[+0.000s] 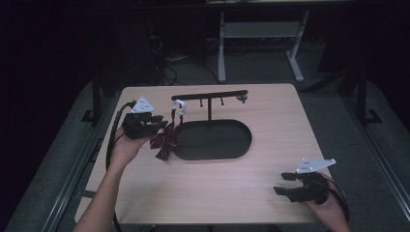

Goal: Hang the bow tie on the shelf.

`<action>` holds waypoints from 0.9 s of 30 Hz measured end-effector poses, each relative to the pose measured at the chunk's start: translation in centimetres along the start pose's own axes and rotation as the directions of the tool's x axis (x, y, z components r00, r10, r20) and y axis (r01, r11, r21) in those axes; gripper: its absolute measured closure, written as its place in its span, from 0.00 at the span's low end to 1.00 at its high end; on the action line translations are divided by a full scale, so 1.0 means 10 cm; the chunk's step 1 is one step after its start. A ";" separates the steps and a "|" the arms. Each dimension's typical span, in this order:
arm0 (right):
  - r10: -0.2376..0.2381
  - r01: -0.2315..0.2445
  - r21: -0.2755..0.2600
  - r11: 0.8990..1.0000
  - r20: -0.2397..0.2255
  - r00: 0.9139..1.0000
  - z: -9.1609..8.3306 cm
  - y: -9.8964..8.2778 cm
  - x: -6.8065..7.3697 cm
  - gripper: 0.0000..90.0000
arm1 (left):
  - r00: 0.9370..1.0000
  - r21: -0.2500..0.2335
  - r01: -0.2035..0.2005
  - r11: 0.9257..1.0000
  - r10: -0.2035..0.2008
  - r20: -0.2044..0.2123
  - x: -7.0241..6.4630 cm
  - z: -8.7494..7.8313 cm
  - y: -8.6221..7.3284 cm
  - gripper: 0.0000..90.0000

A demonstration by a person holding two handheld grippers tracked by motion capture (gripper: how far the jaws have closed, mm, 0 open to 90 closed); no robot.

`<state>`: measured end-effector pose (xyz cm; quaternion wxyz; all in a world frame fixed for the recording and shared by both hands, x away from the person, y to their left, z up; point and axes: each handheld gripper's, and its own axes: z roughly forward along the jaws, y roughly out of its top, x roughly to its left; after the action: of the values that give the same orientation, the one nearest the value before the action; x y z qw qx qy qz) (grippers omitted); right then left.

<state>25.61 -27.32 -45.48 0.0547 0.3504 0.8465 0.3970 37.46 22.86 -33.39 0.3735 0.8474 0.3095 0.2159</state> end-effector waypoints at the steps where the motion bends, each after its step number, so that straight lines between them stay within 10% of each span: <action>1: 0.001 -0.001 0.002 1.000 0.001 1.000 0.00 0.00 0.00 0.37 | 1.000 0.005 -0.002 1.000 0.002 0.002 -0.01 -0.01 -0.02 0.76; 27: 0.005 -0.005 -0.003 1.000 0.009 1.000 -0.02 -0.01 -0.02 0.37 | 0.999 0.003 0.033 0.999 -0.033 0.026 -0.16 -0.09 -0.32 0.63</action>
<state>25.62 -27.57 -45.45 0.0580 0.3544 0.8448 0.3966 34.60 23.89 -35.52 0.3800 0.8453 0.3188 0.1984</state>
